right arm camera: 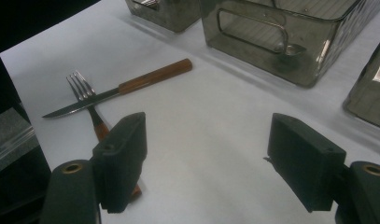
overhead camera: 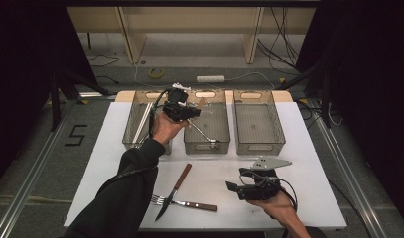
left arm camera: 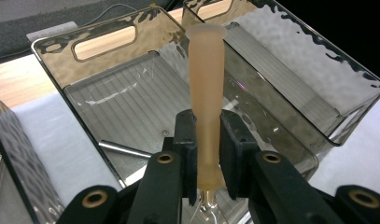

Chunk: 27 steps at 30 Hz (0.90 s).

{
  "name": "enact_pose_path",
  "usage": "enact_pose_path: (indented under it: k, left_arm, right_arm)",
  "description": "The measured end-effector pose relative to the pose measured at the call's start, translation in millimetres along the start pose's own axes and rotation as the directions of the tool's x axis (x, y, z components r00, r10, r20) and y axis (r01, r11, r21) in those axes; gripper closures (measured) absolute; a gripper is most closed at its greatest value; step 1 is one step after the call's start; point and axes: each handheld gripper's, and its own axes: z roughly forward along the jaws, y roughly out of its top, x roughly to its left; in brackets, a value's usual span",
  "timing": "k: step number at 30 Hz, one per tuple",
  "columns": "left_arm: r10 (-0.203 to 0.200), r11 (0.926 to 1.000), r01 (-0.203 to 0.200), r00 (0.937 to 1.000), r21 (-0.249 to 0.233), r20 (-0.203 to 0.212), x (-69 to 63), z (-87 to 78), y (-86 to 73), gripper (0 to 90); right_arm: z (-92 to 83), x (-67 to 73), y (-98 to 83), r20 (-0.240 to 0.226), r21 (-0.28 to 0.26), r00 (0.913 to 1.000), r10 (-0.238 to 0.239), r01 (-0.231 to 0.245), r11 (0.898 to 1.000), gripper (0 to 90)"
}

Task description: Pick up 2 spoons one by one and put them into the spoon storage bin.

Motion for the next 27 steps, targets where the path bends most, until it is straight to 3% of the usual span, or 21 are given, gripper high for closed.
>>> enact_pose_path:
  k: [10, 23, 25, 27]
  left_arm:
    - [-0.013, 0.9998, 0.013, 0.9999, 0.018, -0.01, 0.8, 18.4, -2.4, 77.4]
    - [-0.03, 0.9995, 0.03, 0.9995, 0.006, -0.002, -4.5, 34.0, -7.7, 75.7]
    - [-0.046, 0.9989, 0.046, 0.9989, 0.001, 0.009, -4.6, 34.9, -8.4, 72.7]
    - [-0.058, 0.9983, 0.058, 0.9981, 0.008, 0.022, -5.6, 33.6, -7.9, 63.4]
  right_arm:
    - [0.4, -0.2, -0.2, -0.006, 0.003, 1.0, -0.001, 0.002, 1.0, 29.4]
    - [0.6, -0.1, -0.4, -0.011, 0.002, 0.9999, -0.004, 0.004, 1.0, 29.4]
    - [0.6, 0.3, -0.3, -0.011, 0.001, 0.9999, -0.006, 0.006, 1.0, 29.4]
    - [0.7, 0.3, -0.3, -0.012, 0.003, 0.9999, -0.006, 0.006, 1.0, 29.4]
